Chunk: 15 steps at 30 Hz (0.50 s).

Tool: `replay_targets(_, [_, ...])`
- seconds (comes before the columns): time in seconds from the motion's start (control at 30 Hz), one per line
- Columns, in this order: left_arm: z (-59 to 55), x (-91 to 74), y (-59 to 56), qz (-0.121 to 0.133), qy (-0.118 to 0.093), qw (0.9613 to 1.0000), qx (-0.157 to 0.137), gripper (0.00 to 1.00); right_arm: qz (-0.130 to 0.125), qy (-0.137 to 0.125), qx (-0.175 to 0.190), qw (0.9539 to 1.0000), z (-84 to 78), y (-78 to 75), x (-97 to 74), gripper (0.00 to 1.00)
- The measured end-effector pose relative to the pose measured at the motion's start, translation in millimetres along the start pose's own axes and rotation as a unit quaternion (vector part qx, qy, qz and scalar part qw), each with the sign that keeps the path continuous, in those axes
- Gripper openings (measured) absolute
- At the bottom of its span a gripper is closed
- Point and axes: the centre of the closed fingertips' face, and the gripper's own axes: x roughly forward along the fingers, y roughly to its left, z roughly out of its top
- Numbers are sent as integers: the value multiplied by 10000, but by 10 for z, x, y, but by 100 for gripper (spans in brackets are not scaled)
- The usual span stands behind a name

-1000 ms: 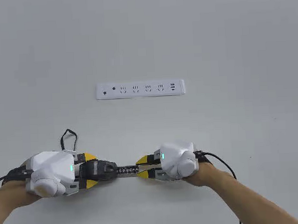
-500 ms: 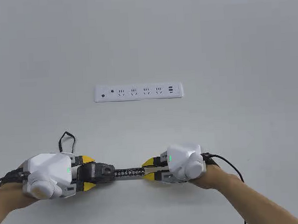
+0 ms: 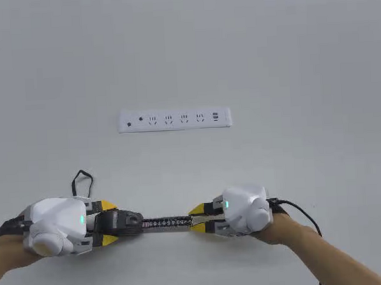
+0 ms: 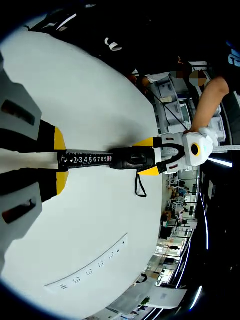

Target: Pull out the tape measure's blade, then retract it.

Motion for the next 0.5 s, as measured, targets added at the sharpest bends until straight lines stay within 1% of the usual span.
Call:
replay_targets(0.23, [14, 4, -1, -2, 19, 10000, -2, 28, -16, -9, 20, 10000, -71, 5, -101, 7])
replay_targets(0.3, [1, 8, 2, -6, 13, 10000, -11, 28, -24, -5, 19, 10000, -91, 7, -127, 7])
replay_targets(0.43, [28, 3, 1, -11, 25, 10000, -8, 29, -33, -7, 21, 10000, -121, 8, -172, 7])
replay_targets(0.5, [17, 6, 2, -12, 27, 10000, -8, 29, -35, -5, 17, 10000, -128, 8, -188, 7])
